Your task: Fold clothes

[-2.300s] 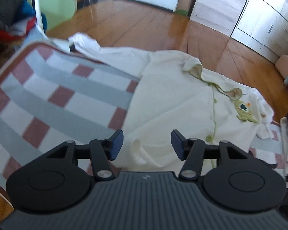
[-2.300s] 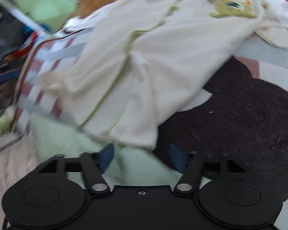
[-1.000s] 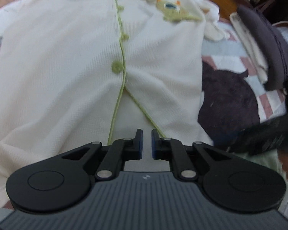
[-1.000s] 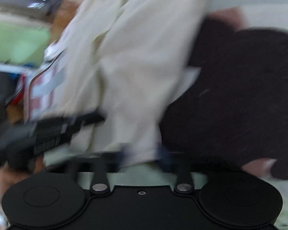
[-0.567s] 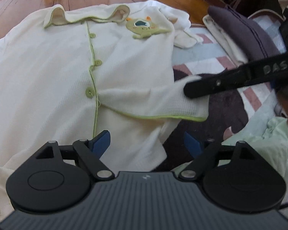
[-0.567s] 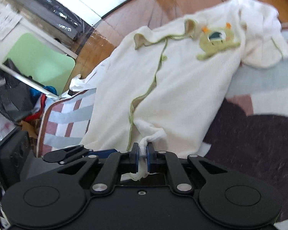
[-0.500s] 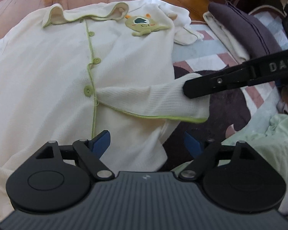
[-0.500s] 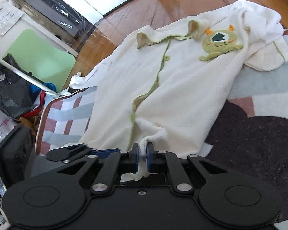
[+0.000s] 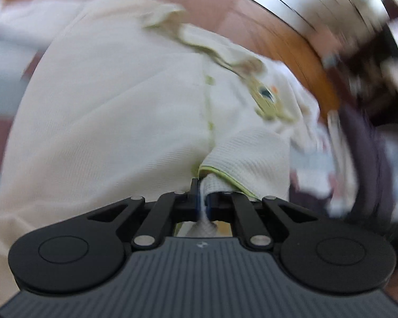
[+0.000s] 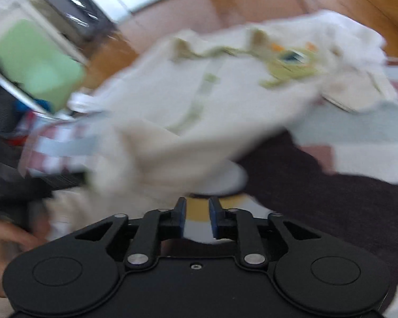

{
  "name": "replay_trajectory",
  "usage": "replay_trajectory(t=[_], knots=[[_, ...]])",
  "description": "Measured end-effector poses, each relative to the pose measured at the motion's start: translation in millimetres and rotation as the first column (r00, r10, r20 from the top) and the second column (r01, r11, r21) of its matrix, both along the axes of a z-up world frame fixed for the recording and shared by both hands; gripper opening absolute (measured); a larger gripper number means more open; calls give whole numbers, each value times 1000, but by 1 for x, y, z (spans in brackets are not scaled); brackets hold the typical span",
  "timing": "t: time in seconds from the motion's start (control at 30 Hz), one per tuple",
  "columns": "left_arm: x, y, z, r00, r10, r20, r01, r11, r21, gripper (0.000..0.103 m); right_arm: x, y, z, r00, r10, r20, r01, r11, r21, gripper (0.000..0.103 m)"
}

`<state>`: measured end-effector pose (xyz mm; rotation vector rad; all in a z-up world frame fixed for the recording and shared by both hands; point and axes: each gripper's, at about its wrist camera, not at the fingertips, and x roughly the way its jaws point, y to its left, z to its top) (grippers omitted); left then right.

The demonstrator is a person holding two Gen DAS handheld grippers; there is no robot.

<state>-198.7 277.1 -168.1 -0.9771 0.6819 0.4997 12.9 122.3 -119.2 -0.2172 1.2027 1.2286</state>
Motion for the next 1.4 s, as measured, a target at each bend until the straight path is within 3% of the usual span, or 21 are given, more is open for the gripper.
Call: replay_trajectory(t=[0.07, 0.17, 0.23, 0.3, 0.4, 0.5, 0.63, 0.67, 0.7, 0.8, 0.9, 0.93, 1.0, 1.07, 1.17, 1.23, 1.27, 1.33, 1.37, 1.4], knots=[[-15, 19, -18, 993, 106, 58, -96, 984, -148, 4, 6, -3, -11, 999, -27, -18, 27, 999, -21, 40], [-29, 38, -34, 979, 188, 82, -163, 954, -251, 4, 5, 1, -18, 999, -29, -42, 29, 1000, -9, 47], [-32, 43, -37, 977, 202, 64, -182, 953, -242, 4, -4, 11, -18, 999, 34, -40, -34, 999, 11, 47], [-32, 45, -40, 977, 206, 53, -188, 953, -235, 4, -19, 22, -14, 991, 131, 31, -132, 991, 37, 47], [-29, 47, -42, 978, 201, 55, -183, 955, -234, 4, -44, 37, -8, 936, 252, 247, -272, 961, 46, 47], [-31, 48, -42, 979, 196, 62, -177, 956, -232, 4, -49, 54, -14, 900, 298, 318, -321, 947, 23, 47], [-33, 49, -42, 979, 190, 70, -168, 957, -236, 4, -34, 83, -37, 912, 331, 243, -334, 942, -31, 46], [-32, 49, -41, 981, 181, 65, -161, 959, -234, 4, -32, 89, -40, 910, 338, 240, -339, 940, -37, 14], [-30, 49, -40, 984, 171, 59, -153, 961, -232, 5, -29, 92, -37, 909, 335, 249, -341, 940, -20, 5], [-32, 48, -37, 982, 153, 109, -117, 954, -277, 10, -25, 75, 2, 923, 254, 288, -282, 957, 62, 3], [-40, 48, -34, 967, 149, 207, -68, 933, -353, 40, -12, 12, 74, 968, 88, 233, -134, 972, 191, 3], [-45, 46, -30, 956, 165, 243, -67, 928, -365, 41, -6, -18, 101, 978, 33, 208, -86, 964, 252, 3], [-56, 41, -18, 931, 195, 309, -72, 927, -368, 45, -1, -72, 144, 973, -47, 228, -31, 944, 328, 3], [-64, 33, -2, 931, 178, 320, -75, 948, -310, 53, 1, -118, 166, 955, -127, 268, 34, 945, 324, 3], [-66, 20, 24, 982, 112, 151, -98, 990, -100, 54, 0, -160, 144, 927, -187, 325, 135, 975, 175, 3], [-61, 11, 36, 994, 84, -71, -79, 994, 76, 54, -6, -179, 115, 895, -182, 409, 186, 982, 30, 3], [-58, 6, 42, 978, 84, -188, -53, 985, 162, 54, -8, -185, 100, 885, -168, 434, 200, 979, -30, 2], [-57, 1, 46, 933, 96, -347, 0, 964, 266, 58, -10, -187, 70, 889, -123, 442, 194, 974, -120, 2], [-57, 0, 48, 902, 106, -417, 31, 950, 309, 60, -11, -188, 59, 890, -106, 443, 191, 970, -151, 2], [-63, 2, 47, 891, 109, -442, 36, 951, 306, 60, -10, -187, 55, 891, -101, 443, 187, 970, -154, 2]])
